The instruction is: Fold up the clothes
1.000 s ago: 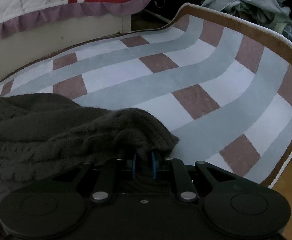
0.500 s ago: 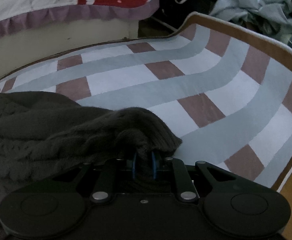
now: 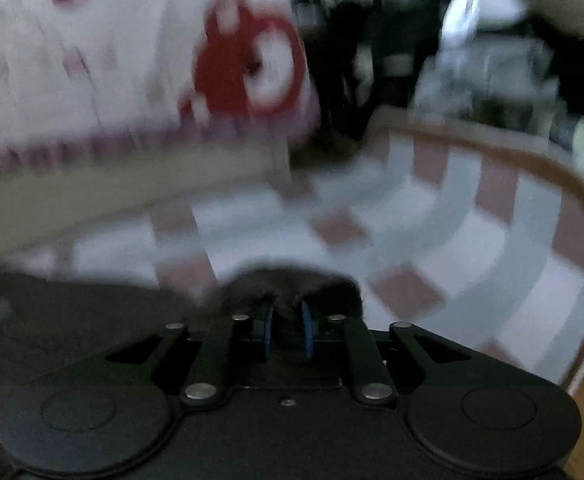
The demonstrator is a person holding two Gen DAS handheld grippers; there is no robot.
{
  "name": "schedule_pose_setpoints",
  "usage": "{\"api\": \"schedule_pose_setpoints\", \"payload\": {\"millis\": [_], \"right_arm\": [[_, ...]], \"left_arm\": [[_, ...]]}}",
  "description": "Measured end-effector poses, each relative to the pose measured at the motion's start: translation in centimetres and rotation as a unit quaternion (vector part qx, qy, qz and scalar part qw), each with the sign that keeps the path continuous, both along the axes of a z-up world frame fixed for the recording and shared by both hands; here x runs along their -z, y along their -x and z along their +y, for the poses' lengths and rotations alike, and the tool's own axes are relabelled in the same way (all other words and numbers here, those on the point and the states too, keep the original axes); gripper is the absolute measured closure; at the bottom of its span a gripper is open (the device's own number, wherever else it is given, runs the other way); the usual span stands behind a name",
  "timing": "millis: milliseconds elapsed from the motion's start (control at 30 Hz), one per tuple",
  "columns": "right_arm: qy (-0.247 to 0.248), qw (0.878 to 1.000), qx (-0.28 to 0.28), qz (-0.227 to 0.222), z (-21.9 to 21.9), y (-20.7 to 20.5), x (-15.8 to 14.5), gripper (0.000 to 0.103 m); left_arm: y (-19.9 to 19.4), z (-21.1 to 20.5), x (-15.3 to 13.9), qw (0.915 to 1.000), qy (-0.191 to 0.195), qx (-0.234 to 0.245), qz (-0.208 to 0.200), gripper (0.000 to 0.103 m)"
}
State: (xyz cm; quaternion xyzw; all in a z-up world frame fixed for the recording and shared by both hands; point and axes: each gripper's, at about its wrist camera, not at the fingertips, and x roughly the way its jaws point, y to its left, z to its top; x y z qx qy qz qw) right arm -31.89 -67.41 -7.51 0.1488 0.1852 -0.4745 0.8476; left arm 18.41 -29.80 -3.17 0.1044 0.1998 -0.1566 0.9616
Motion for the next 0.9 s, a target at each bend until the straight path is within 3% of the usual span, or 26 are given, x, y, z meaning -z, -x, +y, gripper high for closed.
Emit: {"api": "schedule_pose_setpoints", "payload": {"millis": [67, 133, 200, 267, 367, 400, 500, 533, 567, 667, 733, 833, 900], "right_arm": [[0.043, 0.998, -0.017, -0.03, 0.8, 0.2, -1.6, 0.094], [0.018, 0.998, -0.034, -0.039, 0.2, -0.1, -1.5, 0.096], [-0.01, 0.999, -0.036, -0.024, -0.4, -0.8, -0.5, 0.096], [-0.038, 0.998, -0.042, 0.004, -1.0, -1.9, 0.4, 0.096], [-0.076, 0.994, -0.071, 0.011, -1.2, -3.3, 0.9, 0.093], [-0.082, 0.993, -0.086, 0.016, -1.0, -4.0, 0.8, 0.087], [-0.071, 0.984, -0.154, 0.05, 0.0, -7.4, -0.1, 0.085], [-0.065, 0.98, -0.176, 0.063, 0.5, -8.7, -0.5, 0.08], [-0.059, 0.975, -0.2, 0.078, 0.9, -10.2, -1.0, 0.068], [-0.036, 0.955, -0.274, 0.104, 1.8, -14.9, -2.2, 0.05], [-0.053, 0.939, -0.32, 0.116, 1.7, -18.2, -2.5, 0.047], [-0.076, 0.922, -0.353, 0.141, 1.2, -22.6, -1.4, 0.047], [-0.09, 0.913, -0.364, 0.158, 0.8, -25.1, -0.3, 0.047]], "left_arm": [[1.2, 2.4, -1.7, 0.9981, -0.006, -0.022, -0.057, 0.087], [2.2, 4.8, -2.6, 0.9947, -0.016, -0.046, -0.091, 0.087], [1.5, 7.3, -1.6, 0.9955, -0.03, -0.073, -0.052, 0.087], [0.3, 9.5, 0.6, 0.9951, -0.038, -0.084, 0.036, 0.087], [-0.8, 11.9, 3.9, 0.984, -0.058, -0.083, 0.146, 0.086], [-0.6, 12.2, 4.5, 0.9825, -0.07, -0.068, 0.159, 0.085], [0.4, 12.0, 5.2, 0.9729, -0.13, -0.025, 0.19, 0.075], [0.9, 11.9, 4.8, 0.9737, -0.14, -0.012, 0.179, 0.075], [1.2, 11.6, 4.1, 0.9769, -0.144, 0.002, 0.158, 0.075], [3.3, 11.1, 0.9, 0.9874, -0.123, 0.053, 0.085, 0.059], [4.1, 10.6, -1.3, 0.9908, -0.076, 0.094, 0.061, 0.055], [4.7, 10.4, -3.8, 0.99, 0.0, 0.128, 0.059, 0.047], [4.0, 9.9, -3.6, 0.9818, 0.022, 0.166, 0.09, 0.045]]}}
